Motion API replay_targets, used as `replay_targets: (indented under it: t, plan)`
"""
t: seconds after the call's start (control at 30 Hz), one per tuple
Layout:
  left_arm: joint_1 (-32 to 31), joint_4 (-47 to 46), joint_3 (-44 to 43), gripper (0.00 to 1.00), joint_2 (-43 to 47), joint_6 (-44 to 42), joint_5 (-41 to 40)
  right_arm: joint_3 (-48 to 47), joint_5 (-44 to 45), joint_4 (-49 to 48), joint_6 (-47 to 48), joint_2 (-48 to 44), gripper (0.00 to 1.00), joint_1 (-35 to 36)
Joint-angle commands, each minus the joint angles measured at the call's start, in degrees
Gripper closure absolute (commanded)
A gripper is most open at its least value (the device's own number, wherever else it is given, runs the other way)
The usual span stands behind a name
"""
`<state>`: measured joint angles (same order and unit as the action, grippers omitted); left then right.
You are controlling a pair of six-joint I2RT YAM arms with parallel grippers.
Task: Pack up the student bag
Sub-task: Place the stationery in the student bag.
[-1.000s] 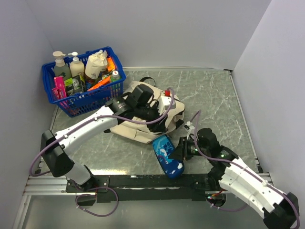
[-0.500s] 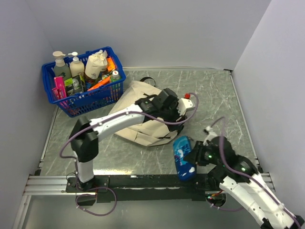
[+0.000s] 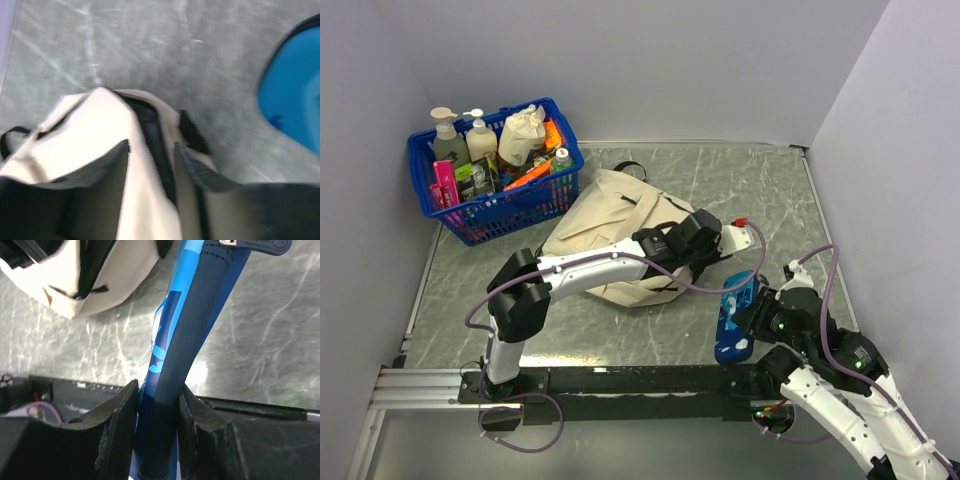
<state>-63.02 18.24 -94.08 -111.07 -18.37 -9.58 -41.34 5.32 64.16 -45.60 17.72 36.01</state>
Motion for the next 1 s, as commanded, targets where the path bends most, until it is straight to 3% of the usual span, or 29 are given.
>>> replay_targets:
  t: [0.0,0.1,0.23,0.27,0.33,0.4,0.73,0.97]
  plan:
    - [2.55,-4.96,0.3,0.66,0.06,-3.51,-7.99,-2.78,5.31,-3.16,-0.36,2.58,0.91,0.03]
    - [3.69,-3.13,-0.31,0.7,-0.46,-2.9,-8.08,-3.83,6.27,-5.09,0.08,5.39,0.91,0.11]
    - [3.61,-0.67,-1.01,0.67,0.5,-1.24,-4.51,-4.18,7.33,-7.03,1.39,8.29,0.91,-0.06]
    - [3.52,1.86,-2.41,0.64,0.85,-0.36,-3.09,-4.1,7.51,-7.12,1.57,9.17,0.91,-0.32]
    - [1.6,3.2,-2.77,0.42,2.78,0.71,-1.06,-3.84,7.34,-7.56,2.01,9.27,0.91,-0.59]
    - [-0.68,3.29,-1.37,0.34,4.36,0.09,-1.23,-3.48,7.33,-8.26,1.92,8.74,0.92,-1.11]
    - [-2.37,1.72,0.04,0.31,1.2,1.14,-3.24,-3.04,6.89,-7.3,1.75,6.46,0.92,-2.7]
    - [0.18,-3.99,3.55,0.36,-1.34,-1.67,-11.24,-2.43,7.6,-6.33,0.61,4.79,0.92,-2.87]
